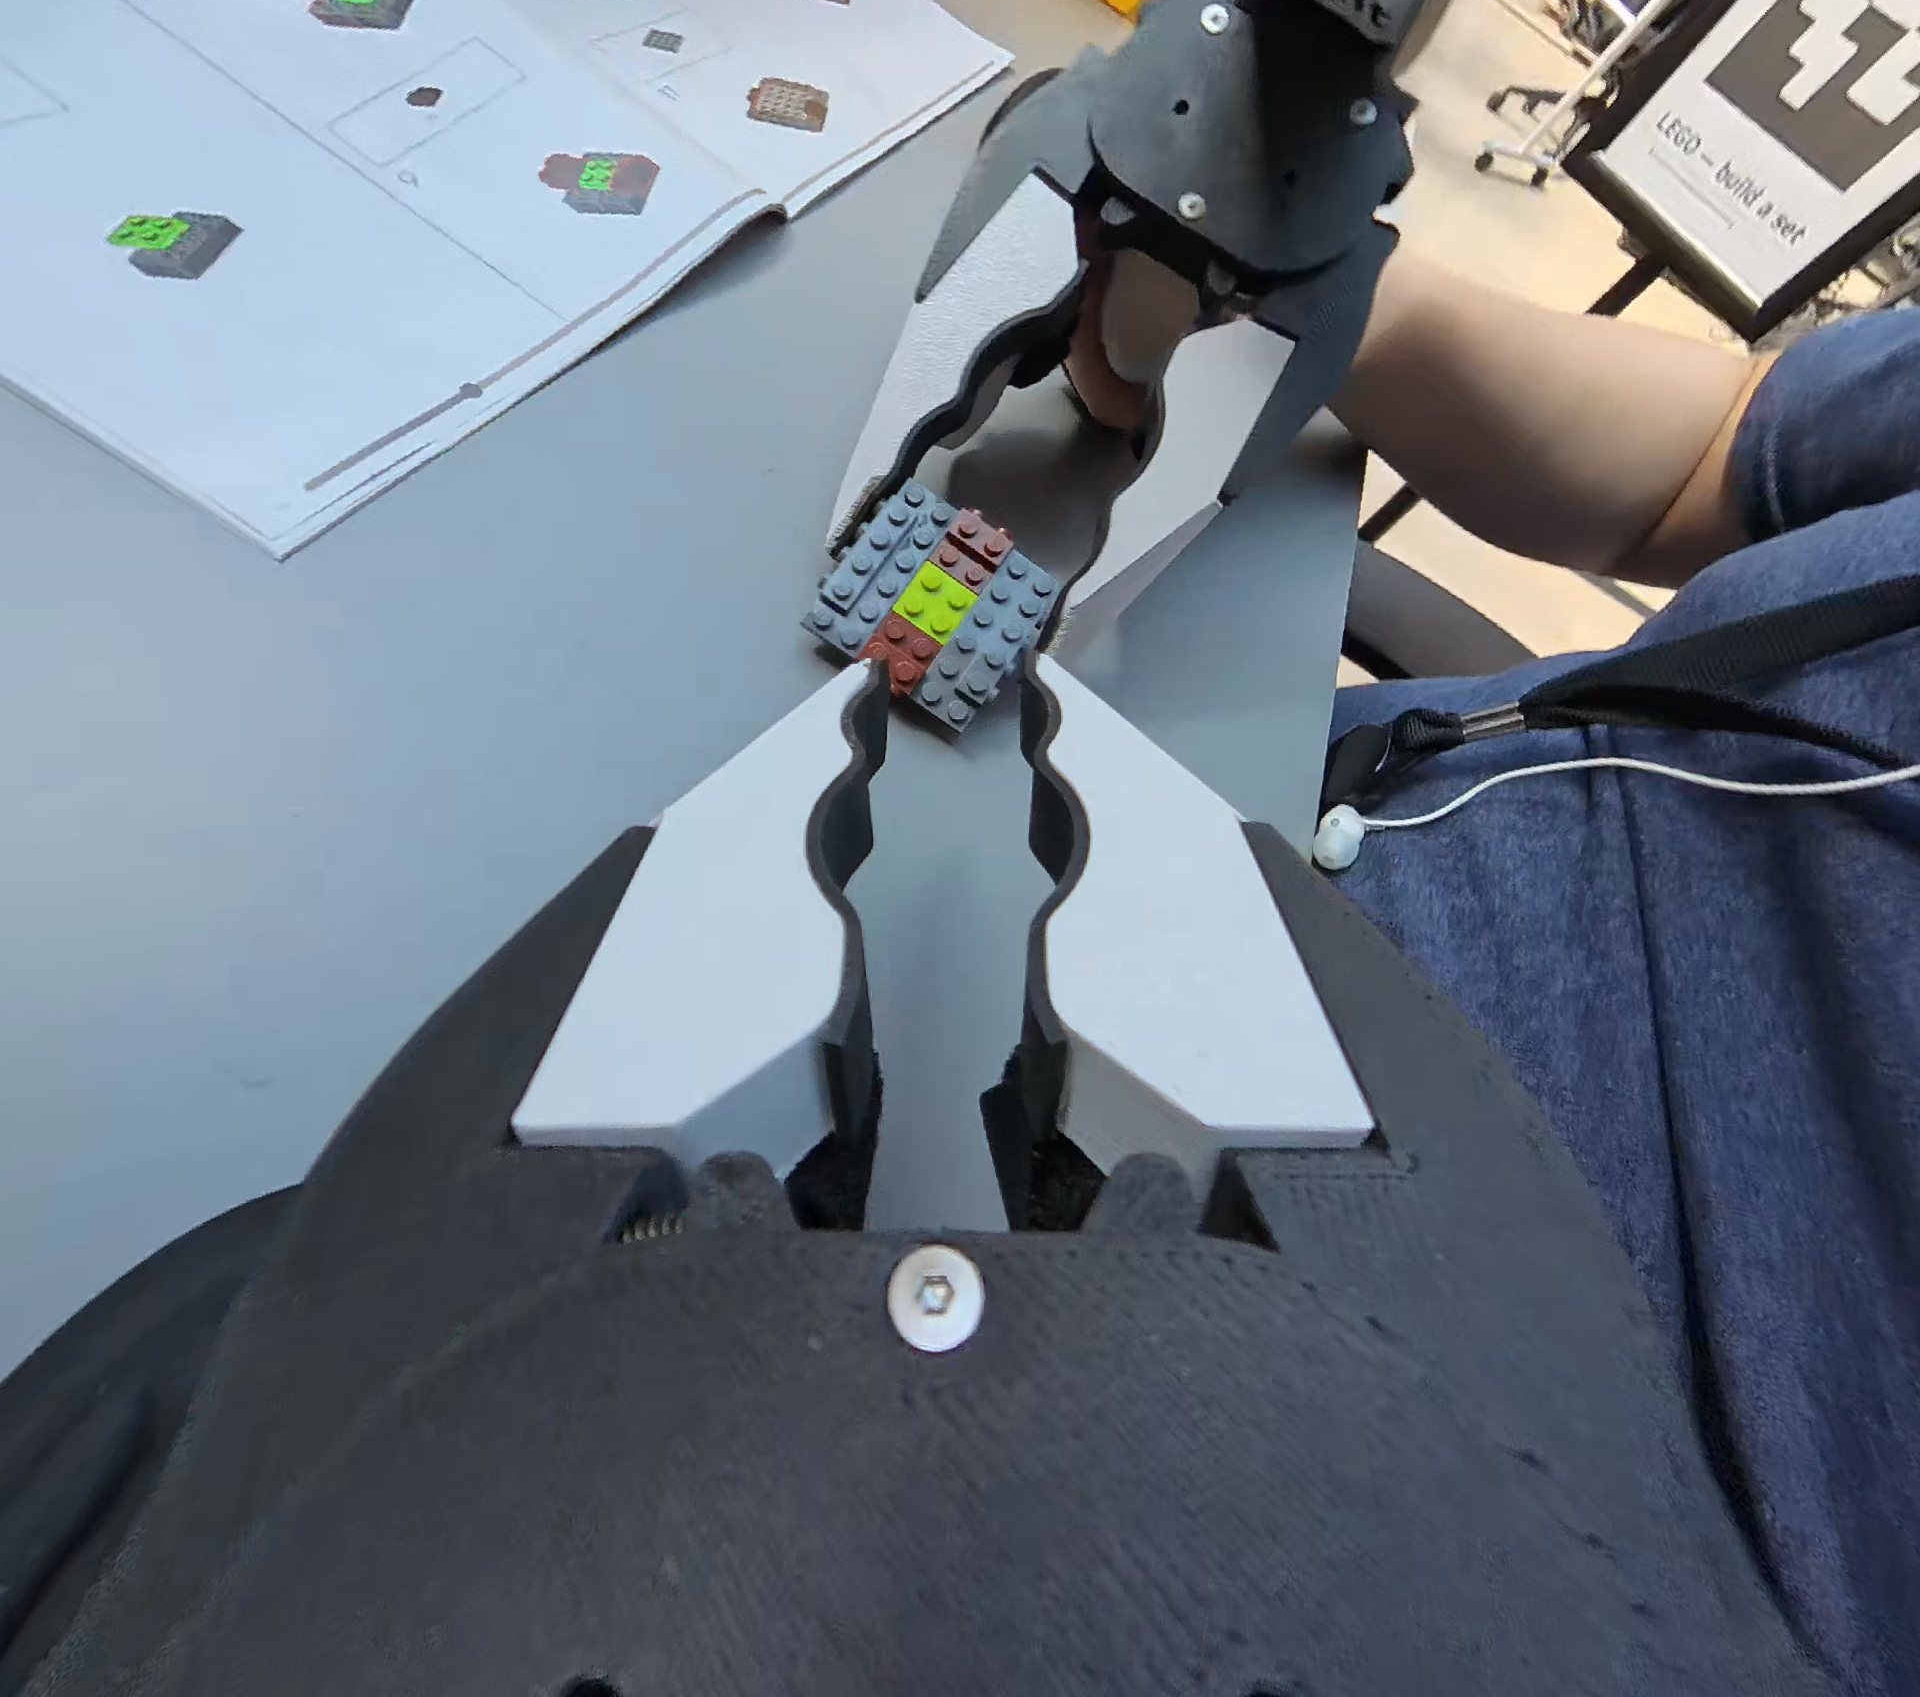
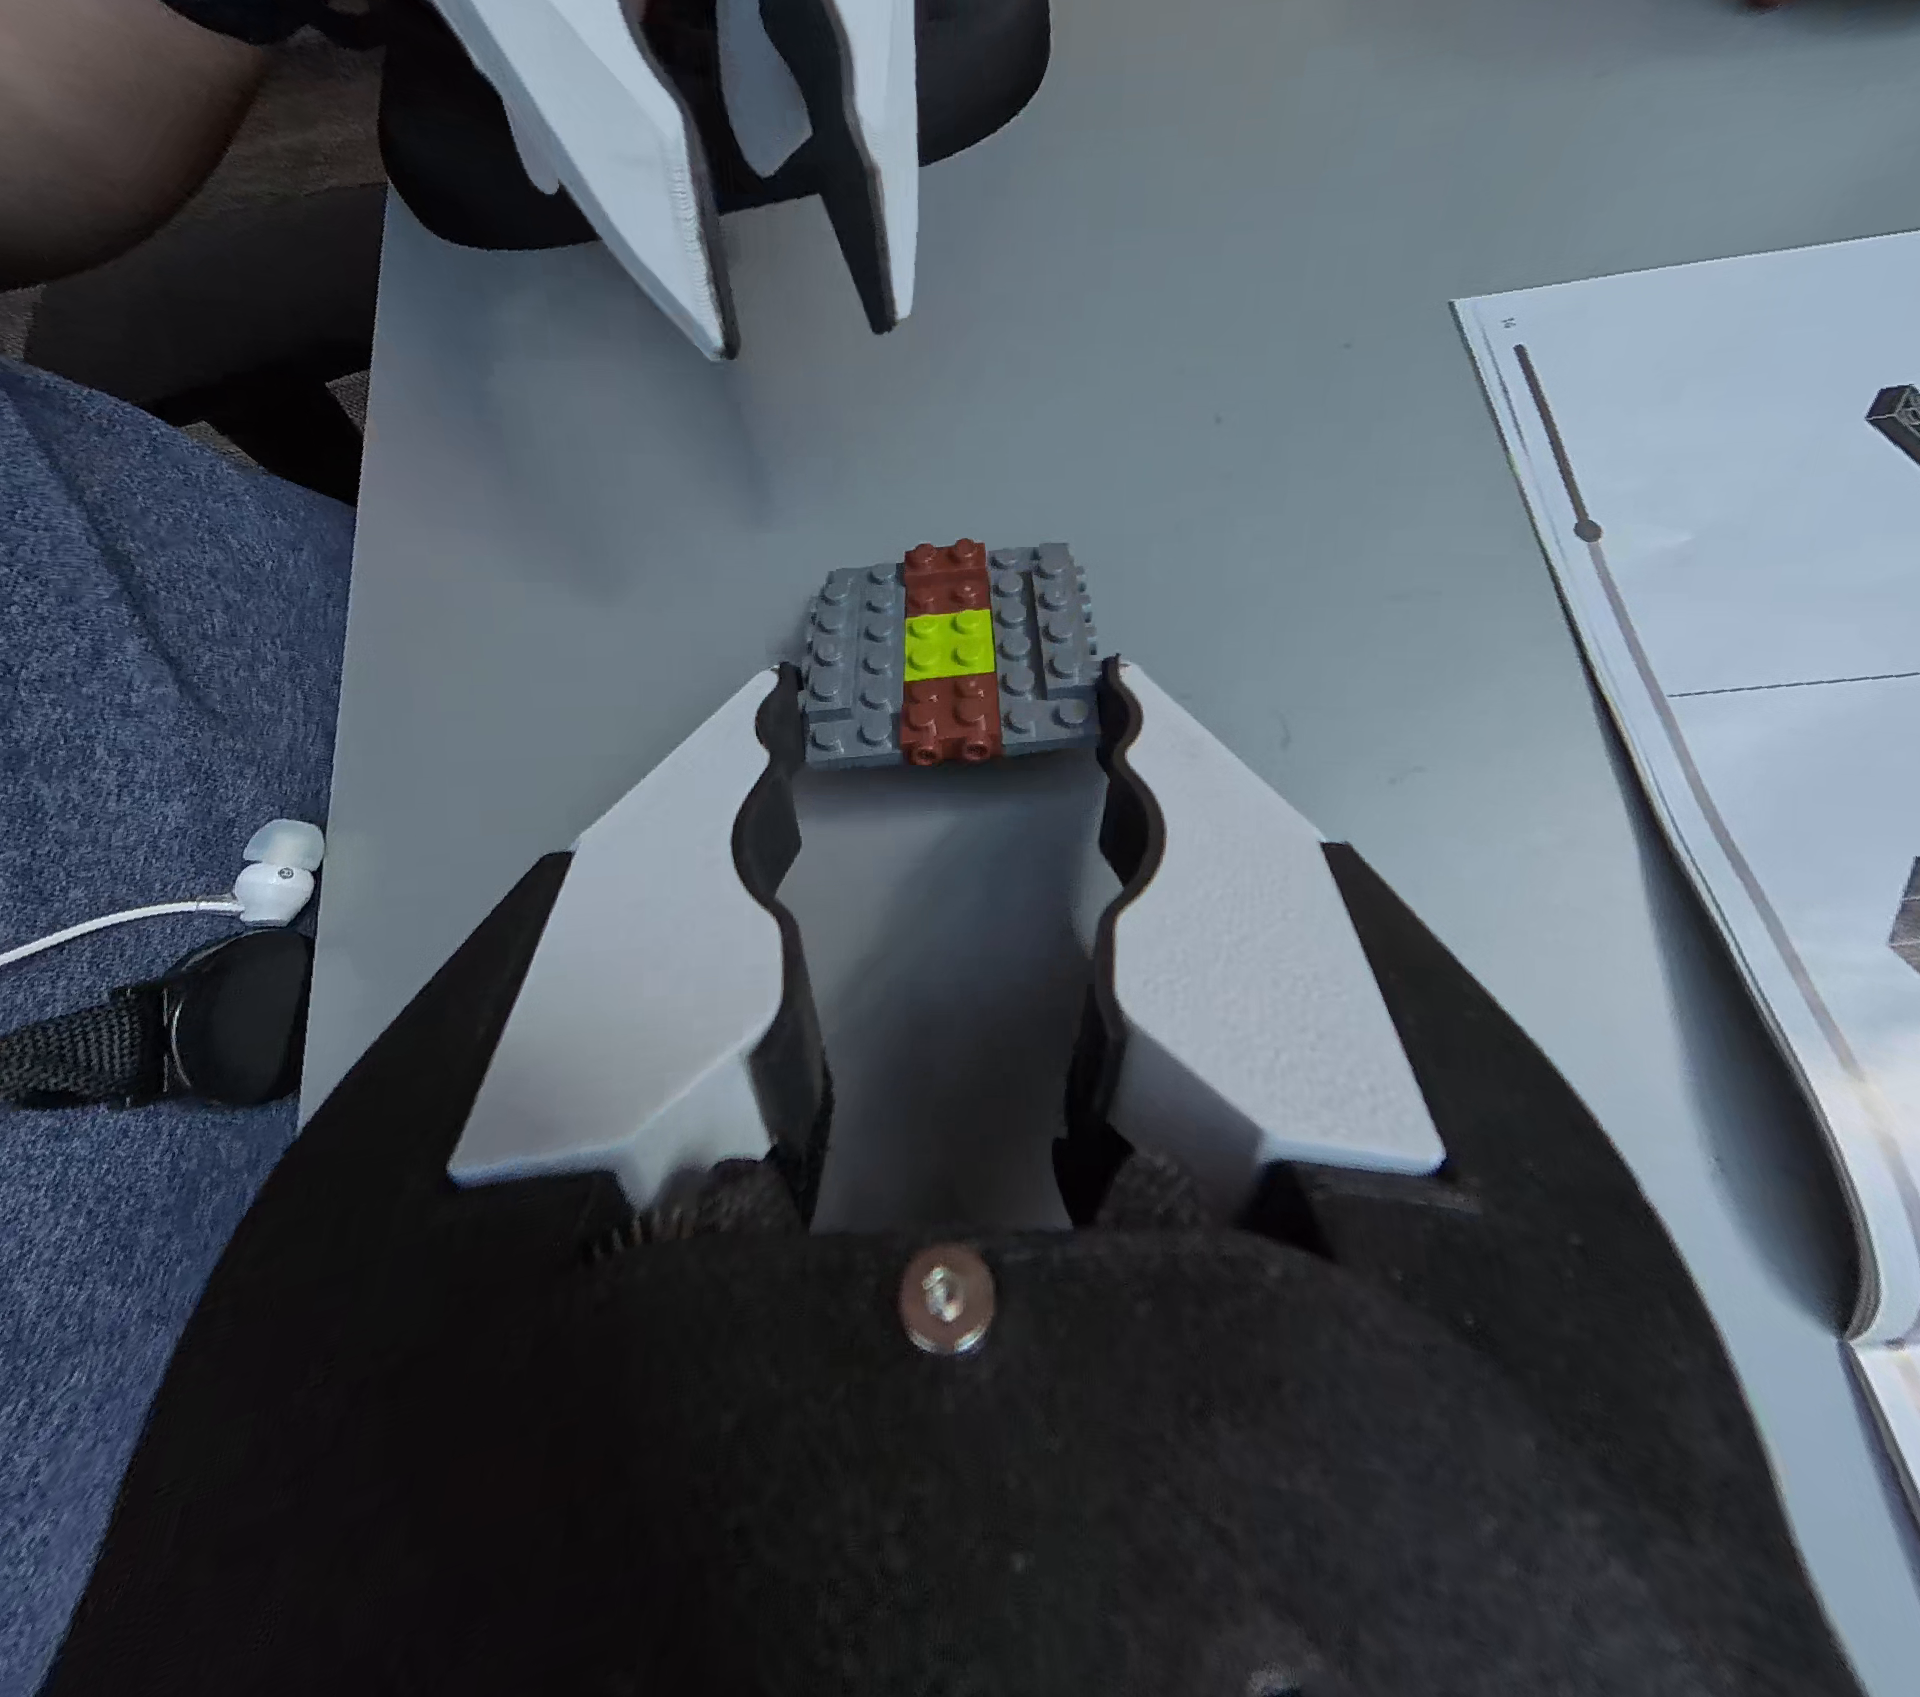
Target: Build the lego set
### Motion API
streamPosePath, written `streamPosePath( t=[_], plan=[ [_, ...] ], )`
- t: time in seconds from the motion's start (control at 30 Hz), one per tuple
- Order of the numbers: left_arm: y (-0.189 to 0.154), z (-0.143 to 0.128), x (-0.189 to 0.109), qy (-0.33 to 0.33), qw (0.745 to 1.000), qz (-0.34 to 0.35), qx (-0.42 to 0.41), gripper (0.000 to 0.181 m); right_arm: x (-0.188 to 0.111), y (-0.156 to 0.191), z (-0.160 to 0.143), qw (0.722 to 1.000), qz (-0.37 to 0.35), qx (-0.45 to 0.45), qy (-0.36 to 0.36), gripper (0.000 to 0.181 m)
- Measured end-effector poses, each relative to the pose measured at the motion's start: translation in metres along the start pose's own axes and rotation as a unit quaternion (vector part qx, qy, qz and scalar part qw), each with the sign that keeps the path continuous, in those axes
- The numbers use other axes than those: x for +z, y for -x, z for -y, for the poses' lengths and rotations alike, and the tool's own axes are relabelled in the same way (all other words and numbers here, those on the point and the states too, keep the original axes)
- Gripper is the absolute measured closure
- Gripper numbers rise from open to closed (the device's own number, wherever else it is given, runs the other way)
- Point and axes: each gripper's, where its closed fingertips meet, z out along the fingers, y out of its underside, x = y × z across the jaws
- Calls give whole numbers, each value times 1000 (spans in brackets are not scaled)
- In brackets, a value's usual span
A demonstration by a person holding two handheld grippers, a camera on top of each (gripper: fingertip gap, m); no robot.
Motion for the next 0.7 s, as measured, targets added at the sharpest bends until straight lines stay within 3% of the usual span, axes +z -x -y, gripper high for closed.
streamPosePath(
  t=[0.3, 0.47, 0.7],
  plan=[
    [12, -10, 10, 72, 979, 34, 185, 156, -16, 0, 5, 999, 29, -3, -21, 120],
    [10, -8, 26, 94, 970, -9, 223, 153, -32, -8, 9, 998, 18, -30, -47, 139],
    [7, -7, 38, 112, 951, -58, 283, 157, -31, -5, 5, 997, -4, -59, -45, 157]
  ],
)
